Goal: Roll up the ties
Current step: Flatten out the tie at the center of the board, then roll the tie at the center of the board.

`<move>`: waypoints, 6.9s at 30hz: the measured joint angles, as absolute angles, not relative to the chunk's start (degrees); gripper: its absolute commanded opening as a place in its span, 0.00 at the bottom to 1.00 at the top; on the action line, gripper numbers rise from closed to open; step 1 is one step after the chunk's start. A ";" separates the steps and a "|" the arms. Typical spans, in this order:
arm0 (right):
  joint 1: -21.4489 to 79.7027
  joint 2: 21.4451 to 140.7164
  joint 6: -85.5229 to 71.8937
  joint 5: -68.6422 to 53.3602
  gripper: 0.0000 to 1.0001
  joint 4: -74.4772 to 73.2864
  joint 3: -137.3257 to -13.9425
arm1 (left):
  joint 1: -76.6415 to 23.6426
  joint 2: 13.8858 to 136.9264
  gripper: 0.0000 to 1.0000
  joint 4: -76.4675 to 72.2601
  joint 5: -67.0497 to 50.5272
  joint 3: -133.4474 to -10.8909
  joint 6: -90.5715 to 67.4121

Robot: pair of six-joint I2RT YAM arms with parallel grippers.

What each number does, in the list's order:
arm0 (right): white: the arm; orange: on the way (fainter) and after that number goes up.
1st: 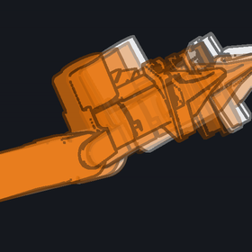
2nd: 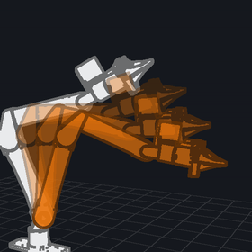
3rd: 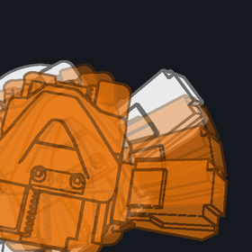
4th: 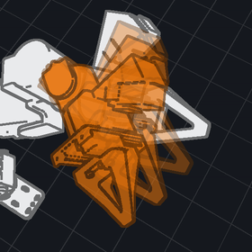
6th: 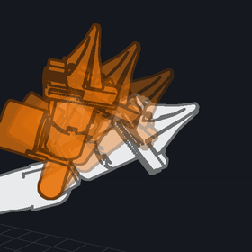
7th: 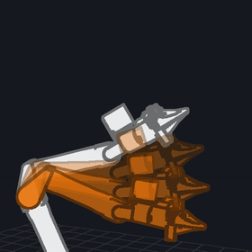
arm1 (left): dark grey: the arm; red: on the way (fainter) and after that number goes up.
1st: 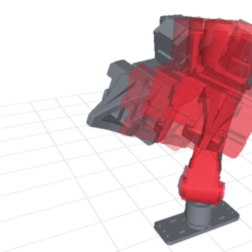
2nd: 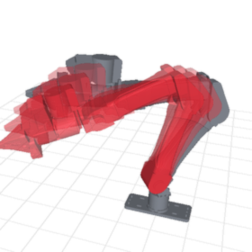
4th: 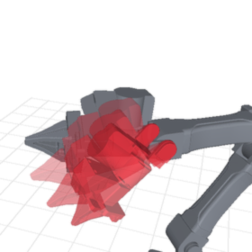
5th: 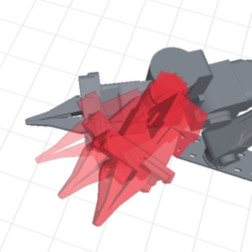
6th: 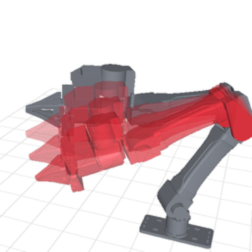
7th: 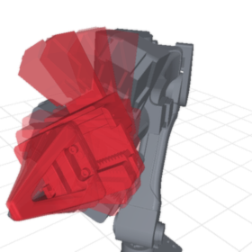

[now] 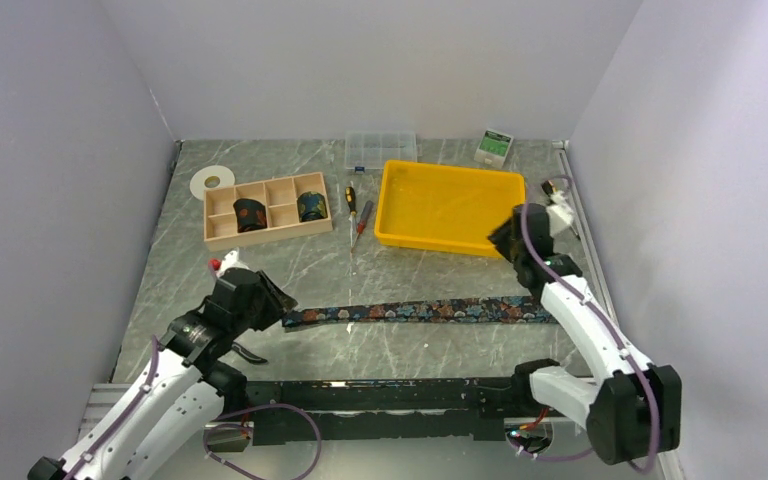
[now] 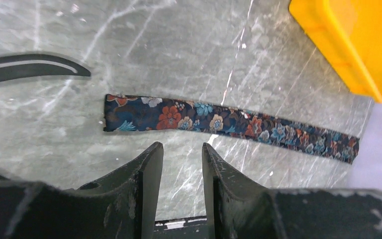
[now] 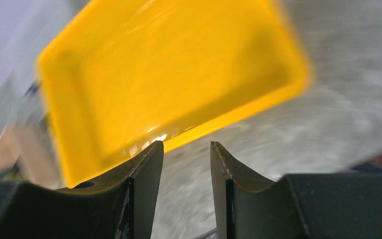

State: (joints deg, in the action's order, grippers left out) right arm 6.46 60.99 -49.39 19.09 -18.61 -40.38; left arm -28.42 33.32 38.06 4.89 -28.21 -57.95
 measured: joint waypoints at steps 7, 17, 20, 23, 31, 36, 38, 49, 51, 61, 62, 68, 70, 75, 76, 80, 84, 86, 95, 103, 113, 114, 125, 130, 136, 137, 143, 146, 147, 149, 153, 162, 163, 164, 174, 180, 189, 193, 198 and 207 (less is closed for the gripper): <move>34.20 68.07 -39.16 6.20 0.36 -5.39 -42.35 | -28.42 30.26 0.36 43.70 11.94 -28.51 -61.95; 53.43 91.55 -37.50 -5.72 0.26 8.34 -43.42 | -28.40 32.12 0.03 32.12 7.27 -21.06 -62.63; 53.58 92.36 -37.54 -5.98 0.26 10.22 -43.27 | -28.29 35.44 0.03 26.63 5.69 -20.95 -62.63; 53.74 91.92 -37.26 -6.00 0.26 12.32 -42.57 | -28.21 41.08 0.03 23.14 5.26 -20.95 -62.83; 53.74 88.55 -36.18 -5.91 0.25 12.60 -39.44 | -28.03 44.97 0.03 22.98 5.80 -17.02 -67.66; 53.74 88.18 -36.07 -5.96 0.25 12.97 -39.42 | -28.03 40.03 0.03 25.08 7.18 -13.63 -70.52; 53.74 88.16 -36.01 -6.02 0.25 12.97 -39.42 | -28.03 39.11 0.03 25.58 7.81 -13.52 -71.09; 57.30 90.35 -33.36 -6.28 0.28 8.58 -45.60 | -28.05 34.76 0.24 32.56 10.20 -18.94 -68.38; 58.98 93.25 -32.75 -6.31 0.24 7.55 -50.00 | -28.03 34.06 0.26 34.11 11.40 -21.21 -67.88; 62.46 107.72 -32.71 -5.39 0.10 3.16 -60.58 | -27.94 33.78 0.24 41.15 16.64 -21.96 -69.04; 62.46 108.36 -32.75 -5.02 0.09 2.66 -60.95 | -27.94 33.93 0.24 41.47 16.69 -21.47 -69.38; 62.46 108.77 -33.01 -3.79 0.10 1.85 -62.52 | -27.94 34.28 0.23 42.17 16.99 -20.16 -69.91; 62.59 107.96 -32.97 -3.49 0.12 1.76 -62.04 | -27.94 33.87 0.23 42.44 17.10 -20.16 -69.87; 63.26 105.45 -32.45 -3.53 0.11 1.45 -62.67 | -27.94 31.18 0.19 43.24 17.43 -20.88 -68.86; 63.37 105.43 -32.38 -3.55 0.10 1.32 -63.26 | -27.94 30.59 0.16 42.78 17.30 -21.02 -68.14; 63.53 105.71 -32.34 -3.51 0.10 1.17 -66.08 | -27.94 29.56 0.03 37.21 14.50 -21.04 -65.39; 63.53 105.71 -32.34 -3.42 0.10 0.73 -66.15 | -27.94 34.04 0.03 32.16 12.34 -21.04 -64.05; 63.48 105.71 -32.34 -3.38 0.09 0.45 -66.15 | -27.94 38.28 0.03 30.68 11.79 -20.99 -63.86; 63.46 105.97 -32.27 -3.53 0.08 -0.27 -66.41 | -27.94 45.91 0.03 27.00 12.10 -17.67 -65.23; 63.46 111.20 -32.32 -4.19 0.07 -1.61 -70.54 | -27.94 41.69 0.03 27.55 13.32 -16.29 -65.69; 63.40 114.80 -33.32 -4.03 0.05 -3.75 -71.44 | -27.94 41.43 0.15 28.49 13.39 -16.49 -65.58; 63.33 114.83 -33.47 -3.90 0.05 -3.75 -71.44 | -27.92 41.28 0.24 29.02 13.45 -16.64 -65.47; 63.13 114.85 -34.28 -3.70 0.05 -3.64 -71.37 | -27.92 33.58 0.70 36.51 17.96 -17.10 -65.69; 62.96 114.85 -34.59 -4.14 0.05 -2.90 -70.91 | -27.92 37.93 0.61 35.97 18.85 -17.12 -65.36; 62.65 114.83 -34.94 -4.99 0.05 -1.56 -70.24 | -27.92 43.09 0.48 31.97 18.98 -18.11 -64.10; 62.65 114.83 -34.98 -5.04 0.05 -1.37 -70.15 | -27.92 43.38 0.46 31.57 18.96 -18.11 -63.90; 62.65 114.83 -35.11 -5.04 0.05 -0.69 -69.89 | -27.92 43.22 0.30 30.28 18.70 -18.11 -62.78; 62.63 114.83 -35.14 -5.06 0.05 -0.56 -69.84 | -27.92 43.24 0.25 29.80 18.28 -18.11 -62.33; 62.63 114.83 -35.14 -5.06 0.05 -0.49 -69.82 | -27.92 43.24 0.25 29.71 18.17 -18.11 -62.15; 62.61 114.83 -35.16 -5.08 0.04 -0.40 -69.80 | -27.92 43.24 0.28 29.61 17.87 -18.11 -61.91; 62.61 114.83 -35.18 -5.08 0.04 -0.38 -69.80 | -27.92 43.66 0.54 29.12 17.45 -18.11 -60.75; 62.59 114.80 -35.59 -5.08 0.04 0.05 -69.54 | -27.88 47.33 0.24 27.44 16.58 -18.72 -60.49; 62.59 114.80 -35.68 -5.08 0.04 0.23 -69.41 | -27.88 47.62 0.19 27.22 16.32 -18.72 -60.42; 62.59 114.76 -35.77 -5.08 0.04 0.45 -69.28 | -27.88 47.90 0.15 27.16 16.01 -18.70 -60.16; 62.15 114.74 -36.34 -5.96 0.04 1.02 -68.93 | -27.83 44.97 0.03 27.64 14.61 -18.57 -58.98; 62.06 115.11 -37.06 -6.11 0.04 1.26 -69.25 | -27.83 43.40 0.03 32.01 14.50 -23.53 -56.58; 61.93 118.76 -38.44 -9.26 0.04 3.57 -72.88 | -29.21 47.46 0.03 34.33 13.78 -29.12 -54.06; 61.60 120.29 -39.22 -11.75 0.05 6.35 -73.54 | -31.83 48.88 0.03 35.09 13.85 -30.30 -54.15; 60.07 120.09 -41.32 -15.35 0.08 13.54 -69.56 | -37.85 52.66 0.03 36.97 16.73 -34.57 -54.72; 57.28 113.78 -42.04 -16.60 0.22 15.97 -61.14 | -40.69 55.35 0.03 40.73 21.98 -38.06 -55.40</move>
State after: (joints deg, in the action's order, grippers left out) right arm 57.28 113.78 -42.04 -16.60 15.97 -61.14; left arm -40.69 55.35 40.73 21.98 -38.06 -55.40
